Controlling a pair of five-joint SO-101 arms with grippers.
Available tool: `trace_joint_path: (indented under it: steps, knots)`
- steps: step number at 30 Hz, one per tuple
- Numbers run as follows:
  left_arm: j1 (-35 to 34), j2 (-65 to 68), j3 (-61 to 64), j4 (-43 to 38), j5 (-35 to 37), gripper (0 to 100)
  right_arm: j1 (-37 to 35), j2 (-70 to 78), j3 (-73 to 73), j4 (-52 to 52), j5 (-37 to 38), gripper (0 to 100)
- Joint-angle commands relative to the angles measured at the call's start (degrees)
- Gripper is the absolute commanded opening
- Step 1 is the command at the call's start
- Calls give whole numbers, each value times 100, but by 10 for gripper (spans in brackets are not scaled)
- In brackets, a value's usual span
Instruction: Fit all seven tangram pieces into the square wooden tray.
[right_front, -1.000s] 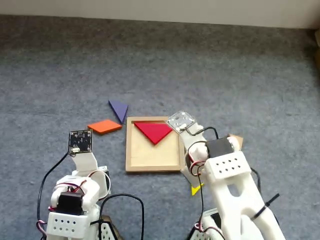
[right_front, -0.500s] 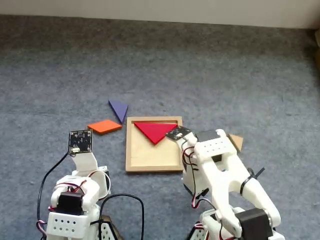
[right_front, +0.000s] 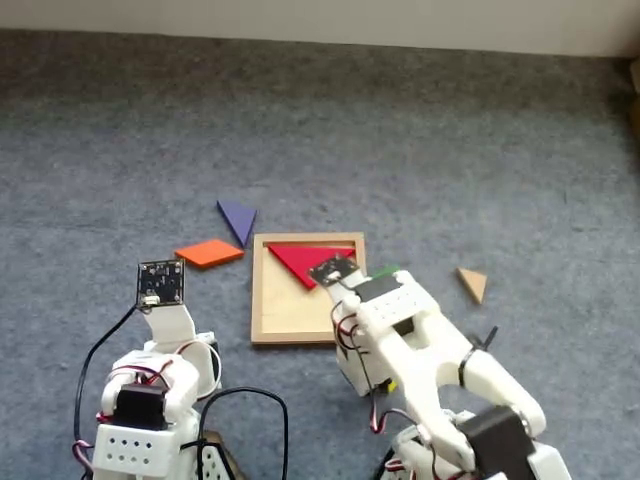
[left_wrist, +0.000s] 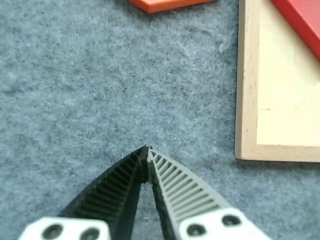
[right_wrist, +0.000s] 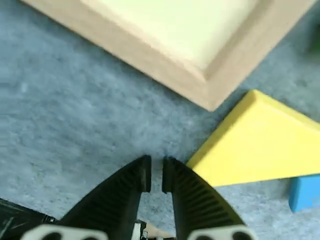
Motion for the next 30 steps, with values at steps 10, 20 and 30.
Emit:
trace_joint_path:
  steps: [10, 20, 30]
  knots:
    - [66, -163, 110, 18, -26, 6, 2782, 365, -787, -347, 1776, 20]
    - [66, -163, 110, 18, -26, 6, 3582, 303, -1789, 163, 2251, 12]
    - [66, -163, 110, 18, -26, 6, 3477, 233, -2404, 444, 1204, 9]
